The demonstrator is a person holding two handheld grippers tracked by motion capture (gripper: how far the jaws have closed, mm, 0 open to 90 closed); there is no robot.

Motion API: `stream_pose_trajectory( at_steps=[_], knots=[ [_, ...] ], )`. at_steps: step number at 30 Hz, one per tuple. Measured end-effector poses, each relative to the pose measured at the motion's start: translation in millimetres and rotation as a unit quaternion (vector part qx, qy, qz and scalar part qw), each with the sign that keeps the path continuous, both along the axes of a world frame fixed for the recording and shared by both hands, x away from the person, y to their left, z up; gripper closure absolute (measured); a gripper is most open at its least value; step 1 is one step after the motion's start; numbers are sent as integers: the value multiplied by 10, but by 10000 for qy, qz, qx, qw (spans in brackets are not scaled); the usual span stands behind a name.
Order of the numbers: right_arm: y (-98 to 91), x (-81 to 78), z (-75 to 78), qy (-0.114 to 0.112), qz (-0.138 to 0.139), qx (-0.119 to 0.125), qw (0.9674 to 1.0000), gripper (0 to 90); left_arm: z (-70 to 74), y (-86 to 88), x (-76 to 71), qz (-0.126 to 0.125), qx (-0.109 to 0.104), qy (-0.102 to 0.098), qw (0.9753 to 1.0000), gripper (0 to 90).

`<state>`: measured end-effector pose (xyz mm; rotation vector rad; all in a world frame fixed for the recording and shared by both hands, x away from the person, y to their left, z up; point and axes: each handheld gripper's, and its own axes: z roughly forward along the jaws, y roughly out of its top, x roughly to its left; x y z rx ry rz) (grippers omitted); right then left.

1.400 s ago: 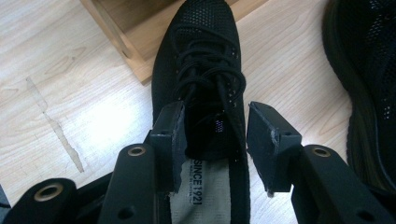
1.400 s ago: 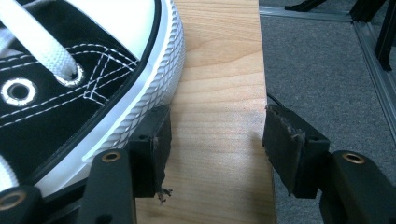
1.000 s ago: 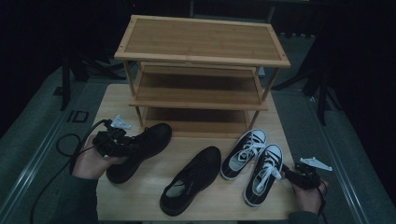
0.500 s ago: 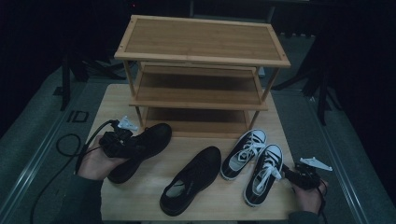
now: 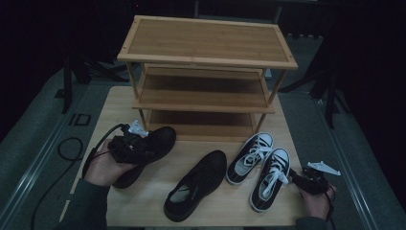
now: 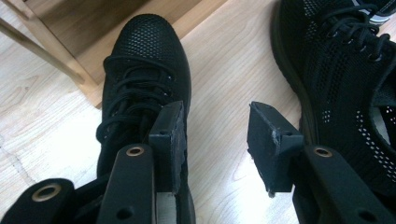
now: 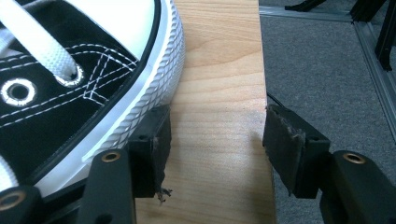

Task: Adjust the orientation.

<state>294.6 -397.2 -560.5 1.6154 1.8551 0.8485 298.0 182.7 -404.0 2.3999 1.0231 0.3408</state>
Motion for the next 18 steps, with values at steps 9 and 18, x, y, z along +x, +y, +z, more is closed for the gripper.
stream_pose_trajectory(
  at_steps=[9, 18],
  knots=[
    [0, 0, 0, 1, -2, 2, 10000, 415, 7, -107, 5, -117, 74, 35, 9999, 564],
    [-1, 0, 0, 2, 1, 7, 10000, 415, 0, -232, 10, -261, 127, 72, 9996, 561]
  ],
)
